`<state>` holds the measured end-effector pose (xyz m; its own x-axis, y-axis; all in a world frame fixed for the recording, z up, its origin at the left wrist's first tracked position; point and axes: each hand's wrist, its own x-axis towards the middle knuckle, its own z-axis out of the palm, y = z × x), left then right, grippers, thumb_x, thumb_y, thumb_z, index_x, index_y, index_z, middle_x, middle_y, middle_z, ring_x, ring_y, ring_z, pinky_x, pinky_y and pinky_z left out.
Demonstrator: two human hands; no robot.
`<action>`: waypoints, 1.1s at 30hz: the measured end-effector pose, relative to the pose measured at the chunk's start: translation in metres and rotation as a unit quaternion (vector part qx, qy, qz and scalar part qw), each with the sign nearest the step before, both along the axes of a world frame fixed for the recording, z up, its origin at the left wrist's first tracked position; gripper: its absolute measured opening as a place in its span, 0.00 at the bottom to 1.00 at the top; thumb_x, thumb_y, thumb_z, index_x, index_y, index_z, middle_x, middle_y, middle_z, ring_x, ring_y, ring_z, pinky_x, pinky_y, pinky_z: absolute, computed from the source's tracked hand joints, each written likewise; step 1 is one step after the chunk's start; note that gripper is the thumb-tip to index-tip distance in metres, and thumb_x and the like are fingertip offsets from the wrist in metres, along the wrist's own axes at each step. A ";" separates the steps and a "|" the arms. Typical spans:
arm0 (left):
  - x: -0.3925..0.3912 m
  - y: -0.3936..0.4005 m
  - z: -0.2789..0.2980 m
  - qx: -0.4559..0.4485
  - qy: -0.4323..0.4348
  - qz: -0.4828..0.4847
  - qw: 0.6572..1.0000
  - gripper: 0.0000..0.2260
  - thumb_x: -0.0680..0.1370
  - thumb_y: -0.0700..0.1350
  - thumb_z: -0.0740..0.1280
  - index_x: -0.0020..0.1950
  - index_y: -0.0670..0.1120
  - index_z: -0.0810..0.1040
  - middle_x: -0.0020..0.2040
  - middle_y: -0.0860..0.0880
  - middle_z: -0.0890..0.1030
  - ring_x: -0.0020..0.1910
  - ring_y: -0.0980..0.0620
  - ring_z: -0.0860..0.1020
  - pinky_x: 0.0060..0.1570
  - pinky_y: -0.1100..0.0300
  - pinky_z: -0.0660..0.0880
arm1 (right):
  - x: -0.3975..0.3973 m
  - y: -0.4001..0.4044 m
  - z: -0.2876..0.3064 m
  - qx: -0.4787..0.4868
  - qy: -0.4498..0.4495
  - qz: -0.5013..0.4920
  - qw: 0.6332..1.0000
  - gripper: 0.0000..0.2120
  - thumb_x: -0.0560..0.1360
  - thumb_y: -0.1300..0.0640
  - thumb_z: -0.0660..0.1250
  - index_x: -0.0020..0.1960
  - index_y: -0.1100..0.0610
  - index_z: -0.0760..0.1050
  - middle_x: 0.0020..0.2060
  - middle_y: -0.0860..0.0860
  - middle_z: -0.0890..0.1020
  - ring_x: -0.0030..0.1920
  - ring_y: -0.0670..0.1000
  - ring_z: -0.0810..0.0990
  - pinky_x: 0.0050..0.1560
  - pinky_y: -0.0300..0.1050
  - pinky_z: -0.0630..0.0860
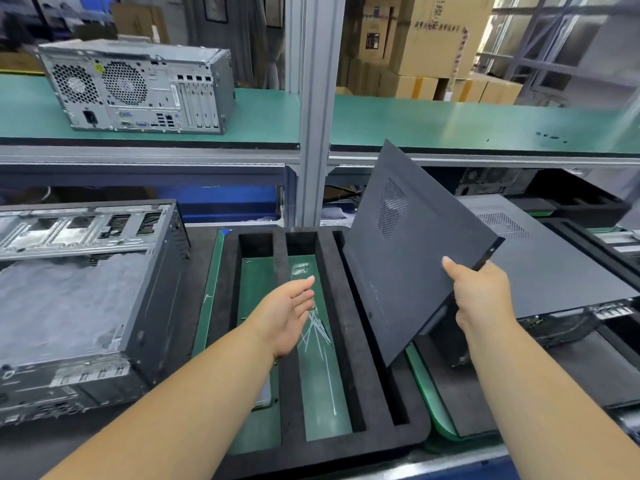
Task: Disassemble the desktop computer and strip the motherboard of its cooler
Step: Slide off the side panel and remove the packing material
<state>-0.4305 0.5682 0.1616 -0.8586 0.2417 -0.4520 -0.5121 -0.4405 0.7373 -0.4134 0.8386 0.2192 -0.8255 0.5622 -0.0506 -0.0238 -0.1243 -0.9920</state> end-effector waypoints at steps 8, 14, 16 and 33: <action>-0.001 0.006 0.011 0.010 0.011 0.006 1.000 0.27 0.76 0.45 0.67 0.74 0.44 0.65 0.73 0.42 0.68 0.74 0.46 0.64 0.73 0.54 0.59 | -0.020 -0.010 -0.029 0.026 -0.025 0.014 0.999 0.06 0.74 0.59 0.71 0.42 0.48 0.81 0.44 0.41 0.85 0.49 0.49 0.83 0.45 0.45 0.80; 0.000 0.003 0.018 0.015 0.024 0.026 0.999 0.23 0.79 0.44 0.64 0.74 0.44 0.66 0.73 0.42 0.68 0.74 0.46 0.65 0.74 0.54 0.59 | -0.026 -0.025 -0.063 0.044 -0.073 0.036 0.996 0.08 0.72 0.54 0.71 0.38 0.40 0.82 0.36 0.38 0.84 0.45 0.51 0.84 0.51 0.52 0.81; 0.001 0.000 0.019 0.014 0.027 0.030 0.999 0.22 0.79 0.44 0.63 0.73 0.43 0.67 0.73 0.42 0.69 0.73 0.47 0.65 0.74 0.54 0.59 | -0.026 -0.022 -0.072 0.042 -0.085 0.037 0.995 0.05 0.73 0.53 0.72 0.39 0.45 0.82 0.37 0.41 0.85 0.45 0.52 0.84 0.52 0.54 0.81; 0.008 -0.033 0.038 0.029 0.039 0.032 0.998 0.22 0.79 0.43 0.64 0.72 0.41 0.69 0.68 0.43 0.73 0.71 0.46 0.69 0.74 0.53 0.60 | -0.005 -0.047 -0.014 0.199 -0.002 -0.036 0.979 0.28 0.75 0.59 0.64 0.73 0.47 0.65 0.66 0.39 0.70 0.45 0.22 0.71 0.42 0.32 0.64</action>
<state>-0.4228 0.5354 0.2000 -0.9054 0.2091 -0.3696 -0.4233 -0.5139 0.7461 -0.4179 0.7918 0.2049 -0.7835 0.5941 0.1823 -0.0153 0.2748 -0.9614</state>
